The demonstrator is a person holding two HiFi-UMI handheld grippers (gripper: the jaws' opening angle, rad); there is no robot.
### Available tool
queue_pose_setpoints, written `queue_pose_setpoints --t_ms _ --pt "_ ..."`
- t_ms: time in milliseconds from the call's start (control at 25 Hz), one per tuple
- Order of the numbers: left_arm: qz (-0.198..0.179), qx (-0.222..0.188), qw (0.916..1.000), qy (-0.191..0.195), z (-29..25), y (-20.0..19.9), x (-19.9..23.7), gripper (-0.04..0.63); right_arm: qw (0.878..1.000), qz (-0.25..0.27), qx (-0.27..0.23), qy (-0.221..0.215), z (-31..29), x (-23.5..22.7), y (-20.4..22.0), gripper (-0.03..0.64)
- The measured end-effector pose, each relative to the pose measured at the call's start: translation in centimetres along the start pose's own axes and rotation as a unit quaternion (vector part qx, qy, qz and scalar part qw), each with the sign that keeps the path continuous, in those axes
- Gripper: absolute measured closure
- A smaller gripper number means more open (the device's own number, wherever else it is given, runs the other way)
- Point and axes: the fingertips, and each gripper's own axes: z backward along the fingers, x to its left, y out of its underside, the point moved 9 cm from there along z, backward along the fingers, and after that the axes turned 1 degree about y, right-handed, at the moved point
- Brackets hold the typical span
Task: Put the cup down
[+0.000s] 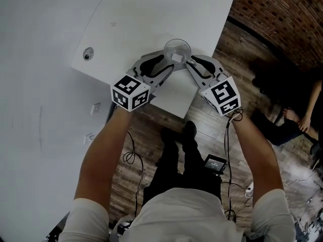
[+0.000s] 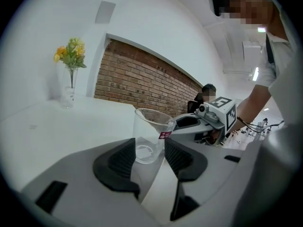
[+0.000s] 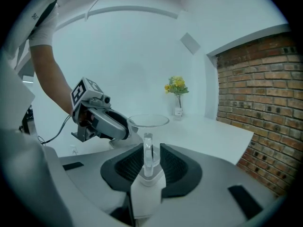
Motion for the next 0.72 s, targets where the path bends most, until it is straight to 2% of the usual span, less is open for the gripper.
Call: queue_pose_setpoints --t_ms 120,440,600,720 --pt "0.009 -0.004 0.9999 -0.010 0.4 0.2 0.2 0.410 1.000 -0.007 -0.001 0.011 0.3 -0.3 -0.1 0.425" --pt "0.014 -0.020 0.9996 -0.012 1.6 -0.6 -0.7 0.410 1.000 -0.012 0.002 0.021 1.4 0.0 -0.6 0.423" --pt "0.012 -0.045 0.9988 -0.013 3.0 -2.5 -1.3 0.413 0.999 -0.028 -0.007 0.038 2.8 -0.3 -2.6 0.425" --pt "0.007 -0.062 0.9979 -0.018 4.4 -4.3 -2.0 0.441 0.998 -0.034 -0.014 0.048 4.3 -0.2 -4.5 0.426"
